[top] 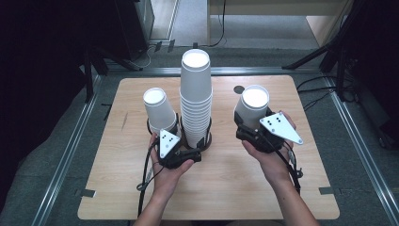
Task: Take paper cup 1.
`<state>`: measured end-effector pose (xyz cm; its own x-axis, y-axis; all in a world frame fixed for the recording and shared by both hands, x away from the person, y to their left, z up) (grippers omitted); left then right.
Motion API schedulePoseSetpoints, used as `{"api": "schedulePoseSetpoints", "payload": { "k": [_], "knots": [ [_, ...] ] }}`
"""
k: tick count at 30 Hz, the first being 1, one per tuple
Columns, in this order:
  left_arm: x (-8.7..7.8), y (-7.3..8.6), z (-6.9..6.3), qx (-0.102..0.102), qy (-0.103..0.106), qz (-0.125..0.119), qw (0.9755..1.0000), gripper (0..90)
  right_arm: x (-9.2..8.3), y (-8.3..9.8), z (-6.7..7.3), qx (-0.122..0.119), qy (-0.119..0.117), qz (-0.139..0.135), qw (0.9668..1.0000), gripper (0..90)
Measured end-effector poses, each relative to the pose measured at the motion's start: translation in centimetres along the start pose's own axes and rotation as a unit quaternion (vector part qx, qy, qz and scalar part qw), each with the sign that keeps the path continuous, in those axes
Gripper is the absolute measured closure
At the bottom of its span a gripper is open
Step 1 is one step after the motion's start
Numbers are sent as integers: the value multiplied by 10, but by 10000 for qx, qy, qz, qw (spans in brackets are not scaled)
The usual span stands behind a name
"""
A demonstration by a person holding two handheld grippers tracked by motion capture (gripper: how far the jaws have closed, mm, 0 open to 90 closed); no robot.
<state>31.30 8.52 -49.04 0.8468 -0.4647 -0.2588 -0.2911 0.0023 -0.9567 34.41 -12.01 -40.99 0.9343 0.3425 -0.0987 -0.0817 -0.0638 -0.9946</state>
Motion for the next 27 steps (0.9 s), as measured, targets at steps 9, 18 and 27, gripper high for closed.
{"api": "schedulePoseSetpoints", "payload": {
  "k": [9,18,27],
  "knots": [
    [-11,19,-2,-50,5,112,9999,9,-6,34,5,-288,32,152,9995,182],
    [-15,26,-3,-98,63,218,9997,9,-14,64,6,-447,1,297,9986,182],
    [-17,29,-8,-109,119,226,9996,9,-24,88,6,-568,-11,465,9973,180]
  ]
}}
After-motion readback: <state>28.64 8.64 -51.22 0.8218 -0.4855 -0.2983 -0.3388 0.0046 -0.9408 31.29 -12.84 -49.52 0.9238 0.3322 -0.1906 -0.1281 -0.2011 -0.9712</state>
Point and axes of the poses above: each handheld gripper's, and its own axes: x roughly forward along the jaws, y roughly out of its underside, z roughly to its left, the point moved 7 cm from there along x, roughly forward along the jaws, and after that the axes turned 3 degrees about y, right-handed, at the moved point
